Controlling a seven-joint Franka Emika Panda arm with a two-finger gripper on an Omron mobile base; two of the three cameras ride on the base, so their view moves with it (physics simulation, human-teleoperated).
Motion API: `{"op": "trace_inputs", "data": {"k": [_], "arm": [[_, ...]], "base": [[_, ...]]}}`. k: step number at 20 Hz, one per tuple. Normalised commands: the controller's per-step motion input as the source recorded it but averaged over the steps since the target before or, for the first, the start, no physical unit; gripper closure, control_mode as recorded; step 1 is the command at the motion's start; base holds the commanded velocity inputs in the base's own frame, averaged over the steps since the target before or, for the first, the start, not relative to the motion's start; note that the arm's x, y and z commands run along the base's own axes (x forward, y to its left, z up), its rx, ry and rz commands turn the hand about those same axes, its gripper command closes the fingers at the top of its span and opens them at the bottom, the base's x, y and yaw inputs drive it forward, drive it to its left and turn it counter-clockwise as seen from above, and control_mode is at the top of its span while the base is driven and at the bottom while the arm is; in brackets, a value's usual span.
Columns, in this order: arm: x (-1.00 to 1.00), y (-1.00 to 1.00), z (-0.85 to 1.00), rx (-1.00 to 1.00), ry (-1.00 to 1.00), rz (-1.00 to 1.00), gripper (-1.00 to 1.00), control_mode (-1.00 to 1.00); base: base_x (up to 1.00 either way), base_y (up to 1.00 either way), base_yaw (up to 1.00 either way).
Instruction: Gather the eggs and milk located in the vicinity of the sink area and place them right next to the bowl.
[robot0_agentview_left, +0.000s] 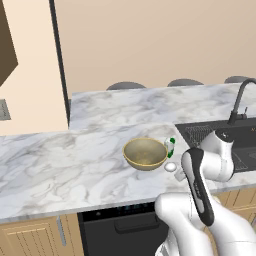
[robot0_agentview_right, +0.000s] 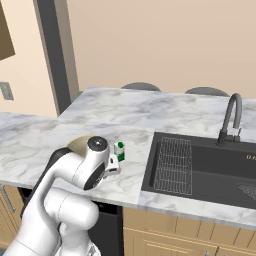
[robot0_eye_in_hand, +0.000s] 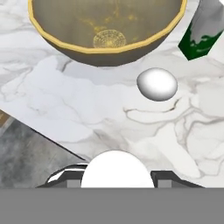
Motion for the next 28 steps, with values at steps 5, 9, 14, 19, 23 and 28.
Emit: {"op": "trace_inputs", "data": {"k": [5, 9, 14, 19, 23, 28], "arm": [[0.12, 0.24, -0.24, 0.00, -0.03, 0.00, 1.00, -1.00], [0.20, 0.35, -0.32, 0.00, -0.02, -0.02, 1.00, -1.00], [0.18, 0.30, -0.39, 0.00, 0.00, -0.03, 1.00, -1.00], [0.05, 0.04, -0.45, 0.00, -0.03, -0.06, 1.00, -1.00], [0.00, 0.02, -0.49, 0.00, -0.06, -0.08, 1.00, -1.00], [0.00, 0.21, -0.38, 0.00, -0.15, -0.06, 1.00, -1.00]], "base": [[0.00, 0.00, 0.00], [0.00, 0.00, 0.00], [0.00, 0.00, 0.00], [0.00, 0.00, 0.00], [0.00, 0.00, 0.00], [0.00, 0.00, 0.00]]}}
